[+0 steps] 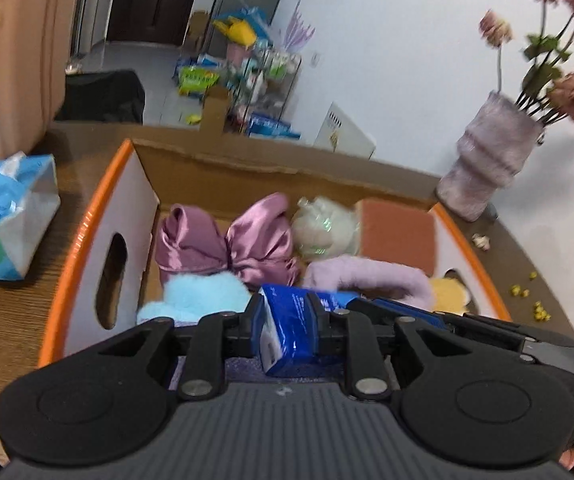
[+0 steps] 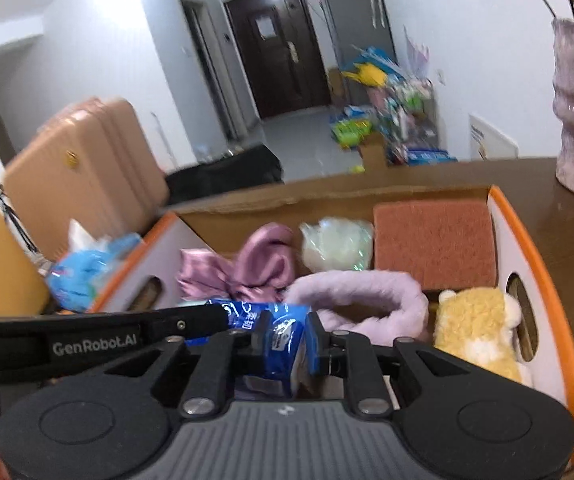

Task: Organize soft objects
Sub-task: 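Lower the blue carton into the box and open both grippers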

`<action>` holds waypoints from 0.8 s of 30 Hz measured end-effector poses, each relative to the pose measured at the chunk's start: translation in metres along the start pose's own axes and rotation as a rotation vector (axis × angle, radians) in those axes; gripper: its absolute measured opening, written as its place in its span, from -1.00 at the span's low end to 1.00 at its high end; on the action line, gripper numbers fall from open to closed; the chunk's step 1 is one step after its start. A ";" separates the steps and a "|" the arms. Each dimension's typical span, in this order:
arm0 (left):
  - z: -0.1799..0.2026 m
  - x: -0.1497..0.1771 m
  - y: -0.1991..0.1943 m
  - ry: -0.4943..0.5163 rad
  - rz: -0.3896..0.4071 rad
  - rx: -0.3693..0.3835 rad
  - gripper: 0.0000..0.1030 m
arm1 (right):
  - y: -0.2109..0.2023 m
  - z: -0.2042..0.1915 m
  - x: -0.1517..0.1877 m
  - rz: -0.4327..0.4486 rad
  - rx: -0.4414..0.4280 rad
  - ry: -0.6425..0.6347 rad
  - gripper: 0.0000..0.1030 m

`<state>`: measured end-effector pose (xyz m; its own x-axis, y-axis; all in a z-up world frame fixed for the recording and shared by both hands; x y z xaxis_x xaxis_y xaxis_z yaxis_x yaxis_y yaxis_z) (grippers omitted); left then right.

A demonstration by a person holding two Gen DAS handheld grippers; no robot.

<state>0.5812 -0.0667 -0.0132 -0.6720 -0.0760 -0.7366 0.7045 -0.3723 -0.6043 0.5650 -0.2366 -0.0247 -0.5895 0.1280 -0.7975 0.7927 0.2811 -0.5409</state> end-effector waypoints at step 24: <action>0.017 0.030 -0.173 0.241 0.375 -0.271 0.60 | -0.170 -0.007 -0.003 0.255 0.088 -0.139 -0.07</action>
<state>0.4348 -0.0207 0.0744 -0.3128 0.0684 -0.9473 0.9420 -0.1054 -0.3186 0.4309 -0.2780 0.0714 -0.3478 0.0509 -0.9362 0.9264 0.1724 -0.3347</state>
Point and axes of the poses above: each gripper's, at about its wrist camera, not at the fingertips, and y roughly the way its jaws point, z to its right, x to its underside, the point moved 1 cm from there along y, roughly the way its jaws point, and after that the axes turned 5 degrees about z, right-handed, at the moved point
